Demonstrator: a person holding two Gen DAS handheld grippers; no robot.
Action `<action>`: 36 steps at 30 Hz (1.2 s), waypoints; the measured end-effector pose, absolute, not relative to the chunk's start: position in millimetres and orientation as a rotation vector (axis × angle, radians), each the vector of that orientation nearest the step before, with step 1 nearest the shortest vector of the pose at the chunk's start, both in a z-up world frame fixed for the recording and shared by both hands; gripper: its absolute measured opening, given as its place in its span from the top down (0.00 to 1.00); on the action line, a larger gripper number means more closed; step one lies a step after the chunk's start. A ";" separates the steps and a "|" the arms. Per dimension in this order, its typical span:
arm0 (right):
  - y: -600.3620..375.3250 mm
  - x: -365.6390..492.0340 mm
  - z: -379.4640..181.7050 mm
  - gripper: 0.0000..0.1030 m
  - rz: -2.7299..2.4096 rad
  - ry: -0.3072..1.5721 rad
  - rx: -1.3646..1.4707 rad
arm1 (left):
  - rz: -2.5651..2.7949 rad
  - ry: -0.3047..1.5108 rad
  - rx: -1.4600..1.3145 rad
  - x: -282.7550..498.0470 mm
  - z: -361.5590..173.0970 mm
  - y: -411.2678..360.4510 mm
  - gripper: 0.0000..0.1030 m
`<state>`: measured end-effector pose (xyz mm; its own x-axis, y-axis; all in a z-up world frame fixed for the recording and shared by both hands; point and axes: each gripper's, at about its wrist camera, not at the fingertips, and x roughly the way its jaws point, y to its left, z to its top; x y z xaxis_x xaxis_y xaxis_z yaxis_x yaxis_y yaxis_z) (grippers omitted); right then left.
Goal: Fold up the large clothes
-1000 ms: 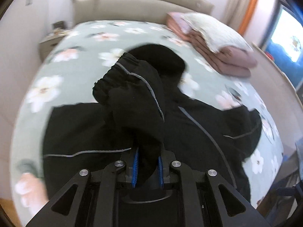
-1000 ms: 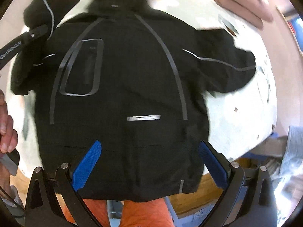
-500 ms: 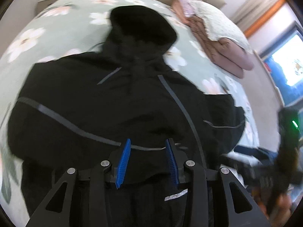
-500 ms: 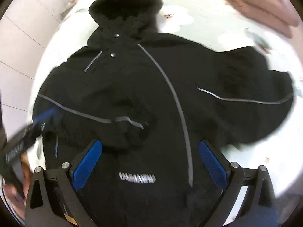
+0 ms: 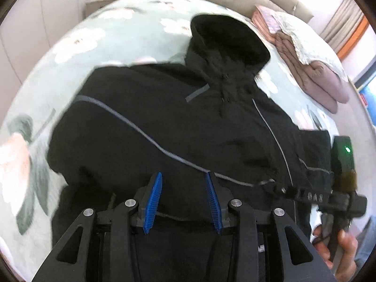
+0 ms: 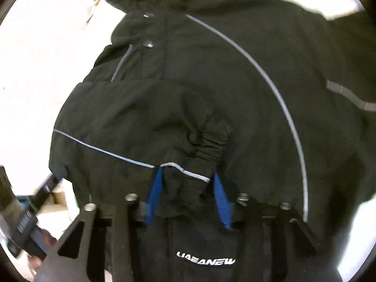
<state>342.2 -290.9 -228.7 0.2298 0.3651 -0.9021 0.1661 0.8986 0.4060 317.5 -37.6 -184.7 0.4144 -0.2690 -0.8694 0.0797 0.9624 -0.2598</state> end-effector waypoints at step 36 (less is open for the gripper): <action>-351.9 337.6 -238.5 0.36 -0.168 1.305 0.025 | -0.232 1.285 0.060 403.9 -267.6 -153.2 0.56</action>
<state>337.6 -351.9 -238.5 0.2523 -0.1095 -0.9614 0.1375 0.9875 -0.0764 403.9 -153.2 -267.6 0.2624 -0.1380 -0.9550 0.2044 0.9752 -0.0847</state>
